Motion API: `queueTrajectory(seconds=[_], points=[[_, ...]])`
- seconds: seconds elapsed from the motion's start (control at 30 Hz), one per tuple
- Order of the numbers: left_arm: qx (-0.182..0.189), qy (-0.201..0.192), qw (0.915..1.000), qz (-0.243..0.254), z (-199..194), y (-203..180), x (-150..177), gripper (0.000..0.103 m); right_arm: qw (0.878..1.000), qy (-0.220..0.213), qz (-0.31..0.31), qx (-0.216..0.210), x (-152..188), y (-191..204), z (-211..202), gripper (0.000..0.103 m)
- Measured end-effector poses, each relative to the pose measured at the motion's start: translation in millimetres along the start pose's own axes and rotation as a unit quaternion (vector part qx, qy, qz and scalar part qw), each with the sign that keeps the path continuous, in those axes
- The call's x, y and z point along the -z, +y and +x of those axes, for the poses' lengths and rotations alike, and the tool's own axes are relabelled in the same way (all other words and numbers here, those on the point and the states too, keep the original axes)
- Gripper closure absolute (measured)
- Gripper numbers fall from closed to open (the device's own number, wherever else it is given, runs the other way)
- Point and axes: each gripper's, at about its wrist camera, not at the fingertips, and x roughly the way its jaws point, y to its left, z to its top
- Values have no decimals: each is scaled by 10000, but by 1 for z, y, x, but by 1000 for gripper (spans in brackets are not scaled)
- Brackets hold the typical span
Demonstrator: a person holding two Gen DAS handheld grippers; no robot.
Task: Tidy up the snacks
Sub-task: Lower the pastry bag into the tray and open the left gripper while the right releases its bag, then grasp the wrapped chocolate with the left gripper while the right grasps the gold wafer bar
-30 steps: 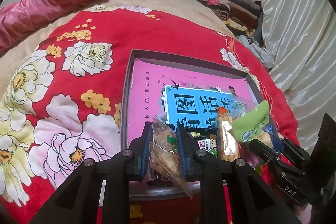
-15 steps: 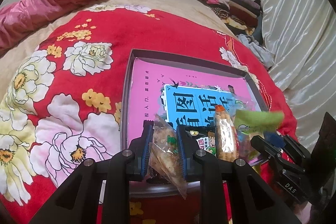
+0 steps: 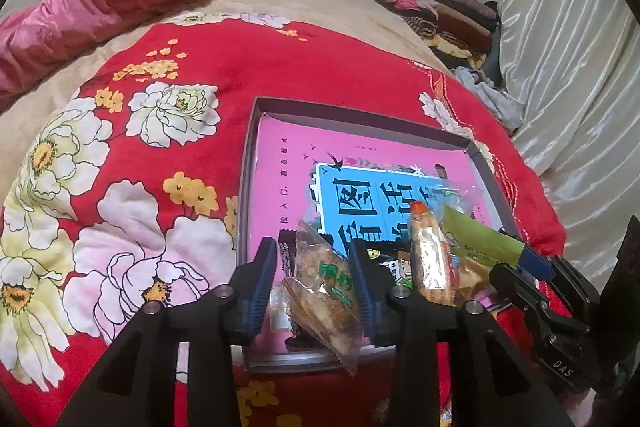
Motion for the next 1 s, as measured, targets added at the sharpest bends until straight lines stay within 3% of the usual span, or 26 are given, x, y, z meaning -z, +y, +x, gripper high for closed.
queueTrajectory(seconds=[0.2, 0.57, 1.0], points=[[6, 0, 10000, 65, -3, -4, 1, 53, 9999, -95, -53, -8, -1, 2, -6, 55], [23, -243, 9994, 263, -24, -16, -1, 32, 9995, -271, -50, -132, -3, 4, -18, 42], [137, -135, 9990, 394, -40, -23, 14, 28, 9996, -232, 48, -160, 4, 6, -38, 39]])
